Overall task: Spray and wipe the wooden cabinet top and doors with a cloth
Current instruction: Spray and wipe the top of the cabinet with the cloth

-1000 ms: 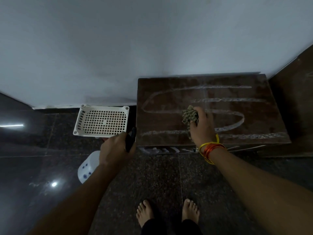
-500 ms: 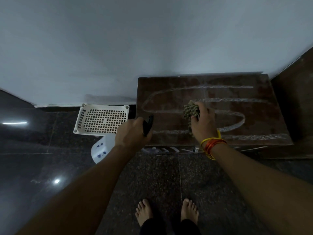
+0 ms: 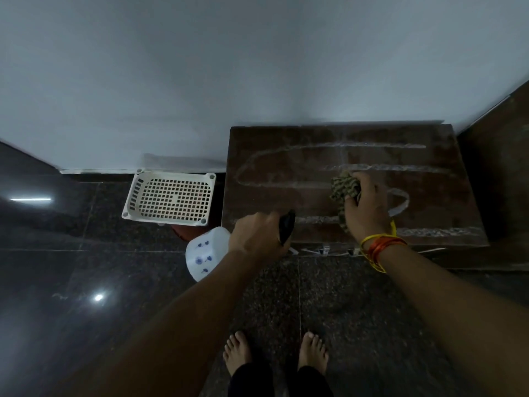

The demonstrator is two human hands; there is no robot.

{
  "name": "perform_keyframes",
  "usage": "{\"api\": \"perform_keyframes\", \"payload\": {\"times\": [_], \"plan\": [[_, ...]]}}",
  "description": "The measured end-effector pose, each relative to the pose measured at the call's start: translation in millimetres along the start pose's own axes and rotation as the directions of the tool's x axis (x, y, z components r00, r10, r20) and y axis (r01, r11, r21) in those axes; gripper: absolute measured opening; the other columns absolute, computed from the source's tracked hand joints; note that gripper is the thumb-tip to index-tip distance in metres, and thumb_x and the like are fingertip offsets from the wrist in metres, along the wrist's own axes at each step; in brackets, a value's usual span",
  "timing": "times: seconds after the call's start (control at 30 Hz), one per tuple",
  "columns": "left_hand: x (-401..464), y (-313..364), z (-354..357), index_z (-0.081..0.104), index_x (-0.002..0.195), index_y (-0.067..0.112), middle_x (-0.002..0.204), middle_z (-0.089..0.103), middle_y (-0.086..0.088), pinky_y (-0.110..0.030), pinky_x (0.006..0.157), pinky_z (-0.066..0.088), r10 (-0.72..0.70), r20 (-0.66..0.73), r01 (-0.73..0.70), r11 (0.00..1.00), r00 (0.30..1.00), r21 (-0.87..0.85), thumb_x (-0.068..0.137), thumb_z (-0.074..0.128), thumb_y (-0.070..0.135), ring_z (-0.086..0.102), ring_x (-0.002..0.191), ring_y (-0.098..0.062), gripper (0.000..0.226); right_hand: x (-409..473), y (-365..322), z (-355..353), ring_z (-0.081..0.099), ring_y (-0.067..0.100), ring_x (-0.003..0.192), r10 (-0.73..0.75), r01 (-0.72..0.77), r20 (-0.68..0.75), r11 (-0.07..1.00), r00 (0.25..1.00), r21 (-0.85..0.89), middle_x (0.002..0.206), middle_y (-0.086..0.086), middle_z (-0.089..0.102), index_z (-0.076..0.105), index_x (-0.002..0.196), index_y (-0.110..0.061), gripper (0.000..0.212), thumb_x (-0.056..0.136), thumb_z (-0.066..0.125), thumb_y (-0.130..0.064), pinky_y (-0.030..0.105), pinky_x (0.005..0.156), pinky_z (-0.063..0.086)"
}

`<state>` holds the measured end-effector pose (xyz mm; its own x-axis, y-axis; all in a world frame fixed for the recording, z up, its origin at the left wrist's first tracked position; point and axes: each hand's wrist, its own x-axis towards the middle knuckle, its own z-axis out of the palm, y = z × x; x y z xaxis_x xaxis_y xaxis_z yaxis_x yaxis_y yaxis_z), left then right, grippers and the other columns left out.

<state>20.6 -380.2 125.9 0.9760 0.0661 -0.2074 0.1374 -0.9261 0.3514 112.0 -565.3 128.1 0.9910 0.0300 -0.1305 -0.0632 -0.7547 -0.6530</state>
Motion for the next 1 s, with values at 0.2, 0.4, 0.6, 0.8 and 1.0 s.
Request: {"api": "perform_keyframes", "payload": {"times": [0.2,0.4,0.6,0.8,1.0], "plan": [[-10,11,16,0.06,0.105,0.018,0.096,0.068,-0.005,-0.031,0.067,0.045,0.044,0.13,-0.048,0.999,0.991,0.025,0.091,0.051,0.049,0.066,0.084,-0.026,0.035,0,12,-11,0.046,0.039,0.115,0.044,-0.044,-0.005,0.999,0.999,-0.031,0.137,0.02,0.034,0.042,0.136,-0.019,0.046,0.093,0.05,-0.003,0.037,0.09,0.043],[-17,24,14,0.056,0.119,0.017,0.102,0.069,-0.009,-0.039,0.08,0.055,0.063,0.168,-0.069,0.997,0.984,0.032,0.093,0.053,0.043,0.066,0.089,-0.03,0.037,2,17,-14,0.048,0.041,0.112,0.035,-0.035,-0.012,0.999,0.999,-0.002,0.135,0.021,0.034,0.043,0.135,-0.019,0.047,0.092,0.052,-0.002,0.038,0.093,0.043],[11,35,2,0.061,0.106,0.012,0.095,0.069,-0.01,-0.041,0.078,0.056,-0.047,0.027,0.048,0.997,0.999,-0.057,0.093,0.053,0.046,0.067,0.085,-0.03,0.037,5,16,-20,0.047,0.041,0.115,0.036,-0.036,-0.01,0.999,0.999,-0.016,0.137,0.022,0.035,0.042,0.136,-0.018,0.047,0.092,0.052,-0.002,0.039,0.091,0.046],[42,36,-14,0.066,0.089,0.011,0.083,0.069,-0.013,-0.041,0.072,0.056,-0.144,-0.058,0.134,0.98,0.988,-0.148,0.091,0.056,0.043,0.067,0.078,-0.034,0.033,9,17,-27,0.041,0.038,0.119,0.037,-0.037,-0.01,0.999,0.999,-0.01,0.14,0.02,0.033,0.042,0.137,-0.017,0.047,0.093,0.051,-0.002,0.038,0.089,0.045],[49,28,-11,0.053,0.066,0.022,0.066,0.062,-0.006,-0.039,0.062,0.056,-0.183,-0.072,0.159,0.952,0.98,-0.261,0.087,0.059,0.04,0.063,0.061,-0.03,0.028,15,20,-28,0.041,0.039,0.12,0.047,-0.047,-0.009,0.999,0.999,0.002,0.139,0.021,0.033,0.043,0.136,-0.016,0.047,0.092,0.051,-0.001,0.041,0.093,0.045]]}}
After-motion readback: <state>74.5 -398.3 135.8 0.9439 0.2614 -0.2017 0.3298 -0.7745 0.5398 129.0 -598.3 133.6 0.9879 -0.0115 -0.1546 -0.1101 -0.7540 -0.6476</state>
